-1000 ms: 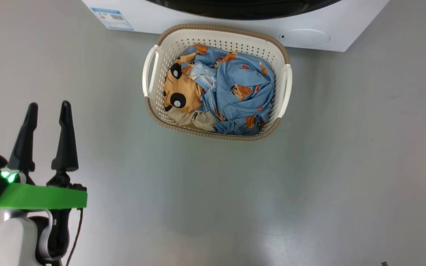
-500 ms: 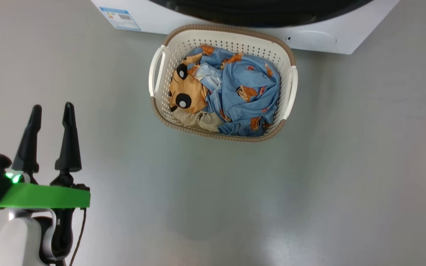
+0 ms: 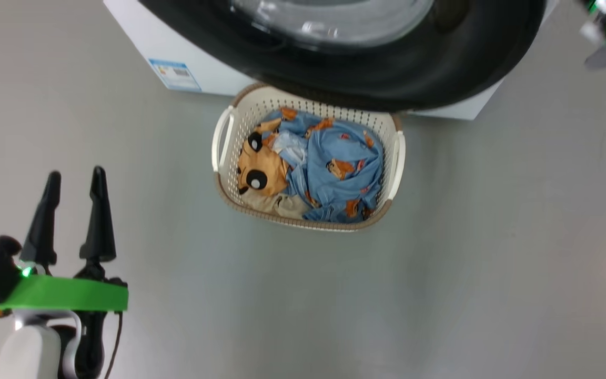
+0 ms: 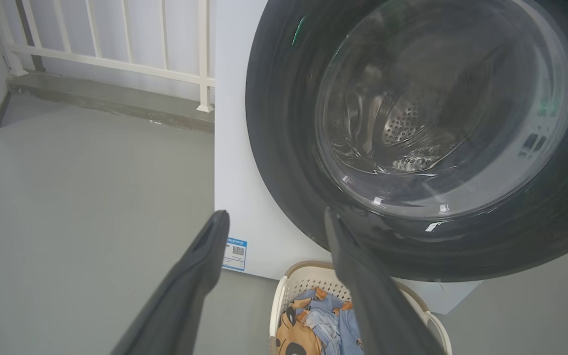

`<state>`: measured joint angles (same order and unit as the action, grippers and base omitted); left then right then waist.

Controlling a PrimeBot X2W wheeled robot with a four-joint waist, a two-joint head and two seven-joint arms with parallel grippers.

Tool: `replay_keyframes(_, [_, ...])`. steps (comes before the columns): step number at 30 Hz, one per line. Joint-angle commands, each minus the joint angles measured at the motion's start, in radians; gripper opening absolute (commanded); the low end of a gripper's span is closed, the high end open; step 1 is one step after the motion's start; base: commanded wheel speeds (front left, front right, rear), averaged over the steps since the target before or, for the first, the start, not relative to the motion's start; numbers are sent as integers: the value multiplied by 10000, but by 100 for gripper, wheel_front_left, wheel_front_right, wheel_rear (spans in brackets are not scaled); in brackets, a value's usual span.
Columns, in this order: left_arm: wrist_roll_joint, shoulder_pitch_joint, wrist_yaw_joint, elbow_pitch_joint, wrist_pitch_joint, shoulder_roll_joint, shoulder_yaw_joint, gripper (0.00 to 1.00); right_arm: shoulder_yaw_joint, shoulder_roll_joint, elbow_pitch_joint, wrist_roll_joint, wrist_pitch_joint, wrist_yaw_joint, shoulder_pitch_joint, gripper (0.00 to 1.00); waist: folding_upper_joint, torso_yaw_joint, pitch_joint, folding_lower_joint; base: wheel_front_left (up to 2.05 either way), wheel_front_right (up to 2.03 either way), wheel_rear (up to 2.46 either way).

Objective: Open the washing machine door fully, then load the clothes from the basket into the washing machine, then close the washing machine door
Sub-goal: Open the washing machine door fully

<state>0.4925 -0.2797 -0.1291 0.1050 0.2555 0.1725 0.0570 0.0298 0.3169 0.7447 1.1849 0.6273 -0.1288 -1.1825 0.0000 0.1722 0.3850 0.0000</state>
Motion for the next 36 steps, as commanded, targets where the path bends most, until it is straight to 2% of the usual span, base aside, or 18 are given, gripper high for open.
replay_keyframes(1, [-185,122,-16,-151,63,268,-395,100,258,-449,-373,140,258,-19,350,0,0,-50,-488,0,0,0,0])
replay_keyframes(20, [-818,1429,-16,195,63,57,-582,100,443,-545,-2162,1158,1702,-19,3941,0,0,463,-2790,0,0,0,0])
replay_keyframes(36, [-1123,1955,-16,445,63,98,-586,100,522,-1144,-3132,1562,1902,-19,5730,0,0,1172,-3673,0,0,0,0])
